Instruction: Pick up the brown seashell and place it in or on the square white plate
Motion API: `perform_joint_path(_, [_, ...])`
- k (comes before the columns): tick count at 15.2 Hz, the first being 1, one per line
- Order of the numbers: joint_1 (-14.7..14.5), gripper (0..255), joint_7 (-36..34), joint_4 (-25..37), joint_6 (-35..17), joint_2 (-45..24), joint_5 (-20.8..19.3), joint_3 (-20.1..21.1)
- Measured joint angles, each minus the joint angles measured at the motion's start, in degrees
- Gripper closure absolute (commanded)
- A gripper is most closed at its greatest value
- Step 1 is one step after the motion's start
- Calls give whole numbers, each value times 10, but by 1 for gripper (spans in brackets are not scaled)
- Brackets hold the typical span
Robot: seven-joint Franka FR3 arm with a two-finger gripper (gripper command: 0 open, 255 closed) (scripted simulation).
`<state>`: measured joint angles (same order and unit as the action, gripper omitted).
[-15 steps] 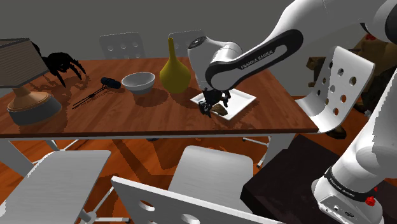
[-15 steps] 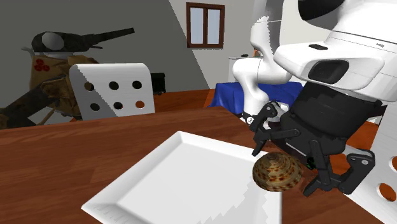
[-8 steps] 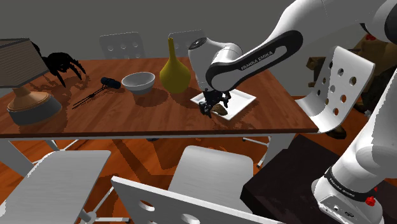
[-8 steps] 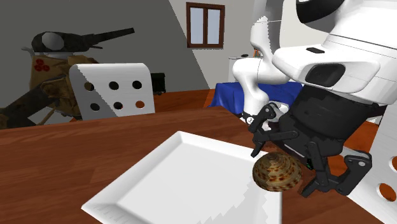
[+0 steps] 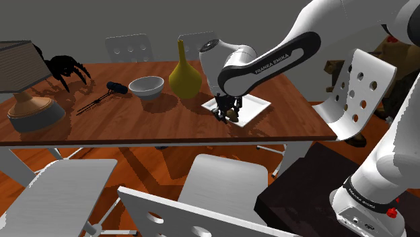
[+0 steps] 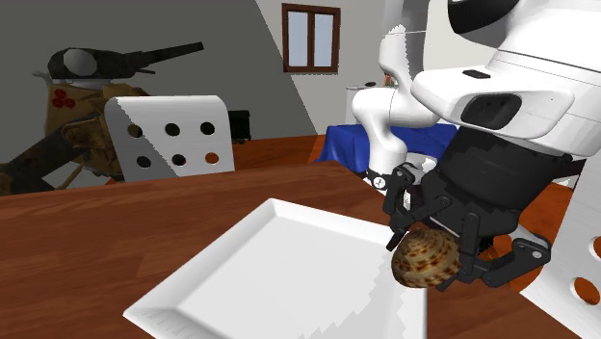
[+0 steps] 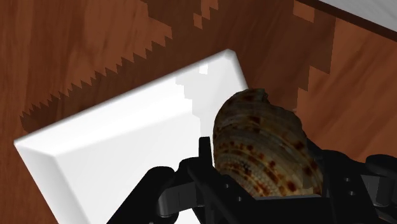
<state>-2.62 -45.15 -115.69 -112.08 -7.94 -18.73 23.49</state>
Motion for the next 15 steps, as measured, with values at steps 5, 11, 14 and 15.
perform_joint_path(5, [0,255,6,7,13,6,5,1])
perform_joint_path(11, [1,255,22,32,52,25,18,3])
perform_joint_path(14, [1,255,28,48,72,31,22,3])
perform_joint_path(15, [1,255,30,52,79,34,24,3])
